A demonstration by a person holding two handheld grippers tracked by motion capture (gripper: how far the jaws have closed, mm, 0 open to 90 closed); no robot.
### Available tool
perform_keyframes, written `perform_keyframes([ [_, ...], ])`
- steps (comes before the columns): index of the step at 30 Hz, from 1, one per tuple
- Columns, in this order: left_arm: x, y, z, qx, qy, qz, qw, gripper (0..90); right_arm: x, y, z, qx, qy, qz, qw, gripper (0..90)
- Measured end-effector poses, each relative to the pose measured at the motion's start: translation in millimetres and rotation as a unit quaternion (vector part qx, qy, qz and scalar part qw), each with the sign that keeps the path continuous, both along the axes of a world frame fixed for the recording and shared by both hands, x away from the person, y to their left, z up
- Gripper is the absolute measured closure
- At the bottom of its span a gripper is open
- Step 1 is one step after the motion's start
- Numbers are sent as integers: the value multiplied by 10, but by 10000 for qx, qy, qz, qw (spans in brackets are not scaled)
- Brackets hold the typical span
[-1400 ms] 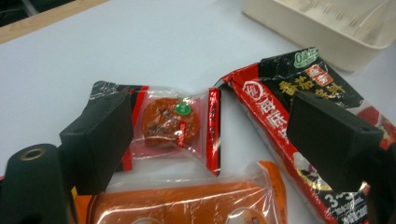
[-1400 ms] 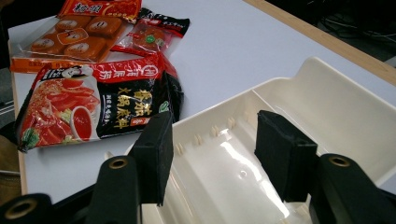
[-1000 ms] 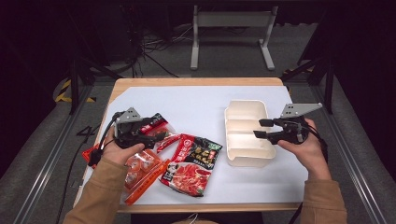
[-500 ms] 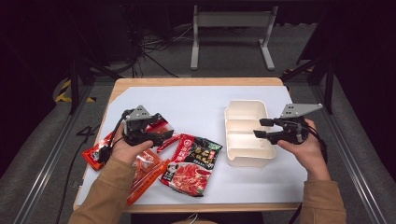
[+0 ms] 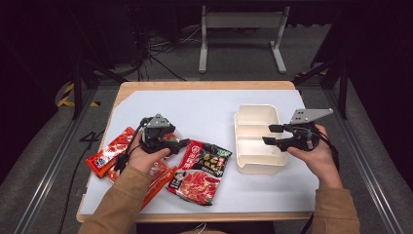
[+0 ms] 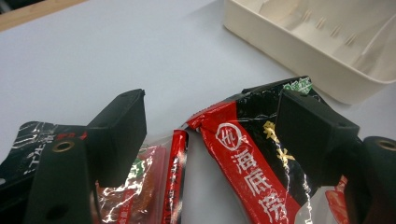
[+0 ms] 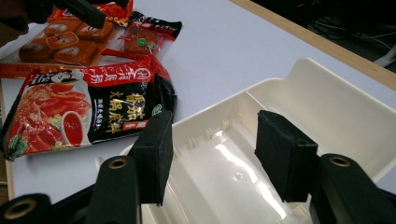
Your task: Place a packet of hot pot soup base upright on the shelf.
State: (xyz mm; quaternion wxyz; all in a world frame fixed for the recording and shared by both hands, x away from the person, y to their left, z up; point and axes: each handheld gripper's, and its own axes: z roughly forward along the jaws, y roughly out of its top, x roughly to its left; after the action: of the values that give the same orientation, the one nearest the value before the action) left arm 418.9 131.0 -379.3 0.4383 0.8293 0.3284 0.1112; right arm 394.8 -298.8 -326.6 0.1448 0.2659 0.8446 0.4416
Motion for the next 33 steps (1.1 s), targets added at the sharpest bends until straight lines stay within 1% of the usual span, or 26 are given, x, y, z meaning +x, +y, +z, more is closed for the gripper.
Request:
perform_keyframes([
  [1,4,-12,-15,45,25,-34,10000,274,1,3,-2,-1,1,4,10000,461],
  [2,12,-34,-38,42,102,-89,9999,282,1,7,-3,-4,0,8,10000,459],
  [3,15,-54,-57,46,135,-100,9998,288,0,13,-4,-6,0,10,10000,458],
  [4,22,-72,-78,96,169,-162,9997,295,0,18,-7,-2,0,14,10000,457],
  [5,22,-72,-78,96,169,-162,9997,298,2,27,-12,-3,2,21,10000,455],
  [6,25,-103,-115,167,214,-158,9995,302,3,38,-19,-9,6,27,10000,454],
  [7,25,-103,-115,167,214,-158,9995,304,3,38,-19,-9,6,27,10000,454],
  [8,33,-122,-145,222,266,-167,9993,307,9,61,-32,-30,24,56,10000,451],
  [9,36,-131,-164,221,274,-163,9992,310,11,71,-38,-43,35,65,10000,449],
  [10,45,-135,-176,257,325,-203,9989,323,14,80,-42,-50,35,77,10000,448],
  [11,45,-135,-176,257,325,-203,9989,341,15,87,-45,-55,37,86,9999,447],
  [12,66,-150,-211,307,436,-262,9982,344,16,91,-48,-56,42,94,9999,445],
  [13,66,-150,-211,307,436,-262,9982,345,16,91,-48,-56,42,94,9999,445],
  [14,77,-157,-235,351,462,-259,9980,345,16,95,-51,-56,47,94,9999,443],
  [16,89,-171,-278,373,532,-223,9976,353,18,100,-55,-57,58,105,9999,439],
  [18,103,-181,-317,417,564,-242,9972,360,18,101,-58,-57,60,105,9999,436],
  [21,114,-208,-362,404,632,-257,9968,378,21,104,-65,-74,70,89,9999,431],
  [26,120,-261,-413,467,877,-304,9946,401,25,112,-76,-79,99,88,9999,422],
  [28,120,-280,-434,488,933,-295,9940,413,27,117,-83,-78,114,95,9999,419],
  [29,124,-284,-442,538,976,-305,9933,417,29,119,-87,-82,122,100,9998,418],
  [30,127,-288,-448,550,990,-306,9931,420,31,124,-93,-87,139,103,9998,416],
  [32,131,-292,-462,530,972,-323,9933,456,34,134,-101,-114,159,111,9997,411],
  [33,130,-296,-468,518,998,-315,9932,466,35,138,-104,-122,160,116,9997,408],
])
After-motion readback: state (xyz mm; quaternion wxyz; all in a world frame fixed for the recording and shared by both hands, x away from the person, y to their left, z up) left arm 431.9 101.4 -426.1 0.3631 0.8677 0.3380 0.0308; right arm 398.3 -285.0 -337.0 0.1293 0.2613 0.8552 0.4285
